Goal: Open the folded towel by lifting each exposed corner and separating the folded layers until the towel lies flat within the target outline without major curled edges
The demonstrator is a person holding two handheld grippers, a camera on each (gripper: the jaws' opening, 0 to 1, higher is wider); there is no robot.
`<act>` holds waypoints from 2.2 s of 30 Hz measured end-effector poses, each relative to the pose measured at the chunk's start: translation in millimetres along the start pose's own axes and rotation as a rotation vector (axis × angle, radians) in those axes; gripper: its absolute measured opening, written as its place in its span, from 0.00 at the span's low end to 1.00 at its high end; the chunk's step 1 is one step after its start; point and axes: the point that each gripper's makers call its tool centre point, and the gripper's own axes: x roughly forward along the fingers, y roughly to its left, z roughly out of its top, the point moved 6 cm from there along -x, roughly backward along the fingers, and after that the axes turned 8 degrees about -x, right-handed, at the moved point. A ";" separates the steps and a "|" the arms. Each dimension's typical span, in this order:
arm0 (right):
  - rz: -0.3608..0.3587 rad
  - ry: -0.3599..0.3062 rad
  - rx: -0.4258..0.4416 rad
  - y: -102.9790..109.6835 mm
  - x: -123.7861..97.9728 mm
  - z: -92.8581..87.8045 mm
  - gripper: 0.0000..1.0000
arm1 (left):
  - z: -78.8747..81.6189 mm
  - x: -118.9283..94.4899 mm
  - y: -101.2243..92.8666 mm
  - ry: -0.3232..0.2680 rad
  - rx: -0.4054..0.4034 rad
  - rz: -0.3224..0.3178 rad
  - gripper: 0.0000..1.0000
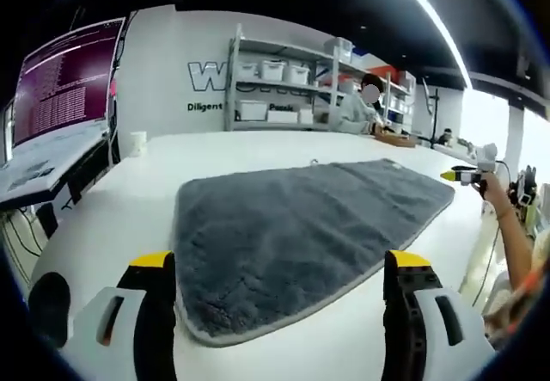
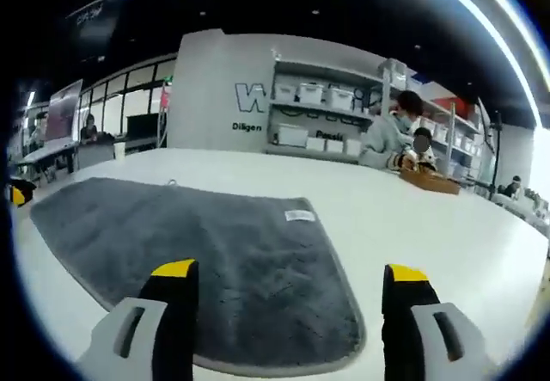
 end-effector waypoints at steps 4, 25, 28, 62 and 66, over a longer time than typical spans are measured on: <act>0.045 -0.001 -0.033 12.3 11.4 8.8 0.99 | 10.2 14.2 2.4 -0.015 -0.005 -0.011 0.99; 0.227 -0.015 -0.142 80.3 50.8 36.8 0.99 | 67.0 120.5 98.1 0.010 0.037 0.114 0.67; 0.236 -0.019 -0.156 83.7 49.7 39.0 0.99 | 76.8 130.7 110.6 -0.011 0.040 0.133 0.55; 0.224 -0.016 -0.242 88.9 28.8 47.4 0.99 | 65.2 215.3 162.2 0.097 0.101 0.193 0.09; 0.208 -0.018 -0.229 82.2 28.6 47.1 0.99 | 66.2 216.7 166.0 0.096 0.125 0.211 0.09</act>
